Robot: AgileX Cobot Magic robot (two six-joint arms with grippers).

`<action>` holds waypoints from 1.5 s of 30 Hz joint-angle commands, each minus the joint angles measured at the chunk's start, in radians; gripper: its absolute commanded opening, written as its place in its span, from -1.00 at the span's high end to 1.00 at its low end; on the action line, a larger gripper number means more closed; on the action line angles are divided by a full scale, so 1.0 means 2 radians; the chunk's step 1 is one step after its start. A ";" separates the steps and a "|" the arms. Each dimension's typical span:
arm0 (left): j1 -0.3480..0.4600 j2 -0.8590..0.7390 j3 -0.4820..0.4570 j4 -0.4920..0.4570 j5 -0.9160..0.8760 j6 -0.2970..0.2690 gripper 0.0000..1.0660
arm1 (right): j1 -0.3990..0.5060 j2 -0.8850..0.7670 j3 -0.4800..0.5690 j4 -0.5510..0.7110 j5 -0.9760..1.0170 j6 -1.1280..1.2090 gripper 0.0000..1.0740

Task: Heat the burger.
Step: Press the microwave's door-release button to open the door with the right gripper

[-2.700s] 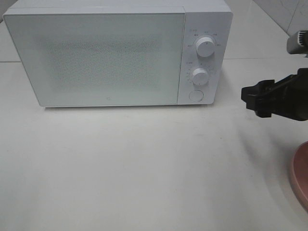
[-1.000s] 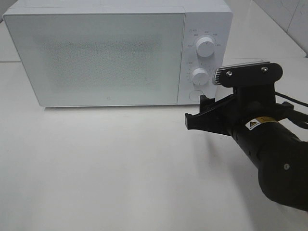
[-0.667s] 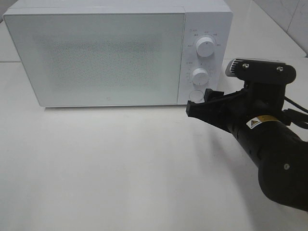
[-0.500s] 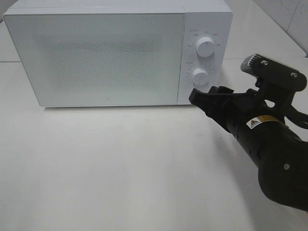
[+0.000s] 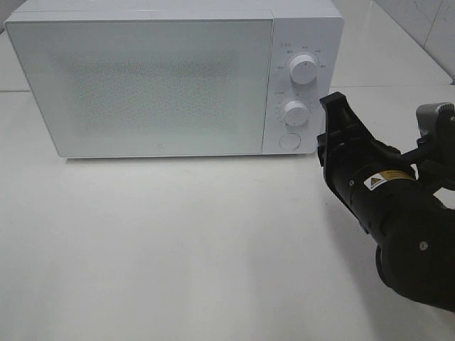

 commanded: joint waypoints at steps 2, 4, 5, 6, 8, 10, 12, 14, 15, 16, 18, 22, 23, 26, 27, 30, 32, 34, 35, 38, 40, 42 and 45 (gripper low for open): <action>0.002 -0.011 0.000 -0.003 -0.006 -0.001 -0.63 | 0.000 -0.002 -0.003 -0.003 0.020 0.049 1.00; 0.002 -0.011 0.000 -0.003 -0.006 -0.001 -0.63 | 0.000 -0.002 -0.003 -0.003 0.023 0.055 1.00; 0.002 -0.011 0.000 -0.003 -0.006 -0.001 -0.63 | 0.000 -0.002 -0.003 0.000 0.023 0.065 1.00; 0.002 -0.011 0.000 -0.003 -0.006 -0.001 -0.63 | 0.000 -0.002 -0.003 0.000 0.023 0.066 1.00; 0.002 -0.011 0.000 -0.003 -0.006 -0.001 -0.63 | 0.000 -0.001 -0.003 0.002 0.023 0.068 1.00; 0.002 -0.011 0.000 -0.003 -0.006 -0.001 -0.63 | -0.007 0.007 -0.003 0.001 0.023 0.072 1.00; 0.002 -0.011 0.000 -0.003 -0.006 -0.001 -0.63 | -0.012 0.020 -0.003 -0.001 0.025 0.086 1.00; 0.002 -0.011 0.000 -0.003 -0.006 -0.001 -0.63 | -0.018 0.042 -0.004 -0.010 0.034 0.127 1.00; 0.002 -0.011 0.000 -0.003 -0.006 -0.001 -0.63 | -0.018 0.042 -0.004 -0.010 0.034 0.127 1.00; 0.002 -0.011 0.000 -0.003 -0.006 -0.001 -0.63 | -0.018 0.050 -0.007 -0.014 0.035 0.141 1.00; 0.002 -0.011 0.000 -0.003 -0.006 -0.001 -0.63 | -0.018 0.066 -0.013 -0.022 0.035 0.162 1.00; 0.002 -0.011 0.000 -0.003 -0.006 -0.001 -0.63 | -0.018 0.087 -0.027 -0.033 0.035 0.181 1.00; 0.002 -0.011 0.000 -0.003 -0.006 -0.001 -0.63 | -0.019 0.099 -0.036 -0.033 0.035 0.185 1.00; 0.002 -0.011 0.000 -0.003 -0.006 -0.001 -0.63 | -0.032 0.117 -0.051 -0.055 0.037 0.194 1.00; 0.002 -0.011 0.000 -0.003 -0.006 -0.001 -0.63 | -0.032 0.117 -0.051 -0.055 0.037 0.194 1.00; 0.002 -0.011 0.000 -0.003 -0.006 -0.001 -0.63 | -0.054 0.129 -0.072 -0.074 0.037 0.204 1.00; 0.002 -0.011 0.000 -0.003 -0.006 -0.001 -0.63 | -0.069 0.139 -0.087 -0.091 0.044 0.207 1.00; 0.002 -0.011 0.000 -0.003 -0.006 -0.001 -0.63 | -0.074 0.144 -0.092 -0.097 0.050 0.212 1.00; 0.002 -0.011 0.000 -0.002 -0.006 -0.001 -0.63 | -0.083 0.153 -0.102 -0.106 0.060 0.219 1.00; 0.002 -0.011 0.000 -0.002 -0.006 -0.001 -0.63 | -0.090 0.163 -0.111 -0.112 0.061 0.227 1.00; 0.002 -0.011 0.000 -0.002 -0.006 -0.001 -0.63 | -0.100 0.173 -0.123 -0.119 0.062 0.238 1.00; 0.002 -0.011 0.000 -0.002 -0.006 -0.001 -0.63 | -0.101 0.178 -0.126 -0.122 0.064 0.240 1.00; 0.002 -0.011 0.000 -0.002 -0.006 -0.001 -0.63 | -0.108 0.188 -0.139 -0.126 0.065 0.241 1.00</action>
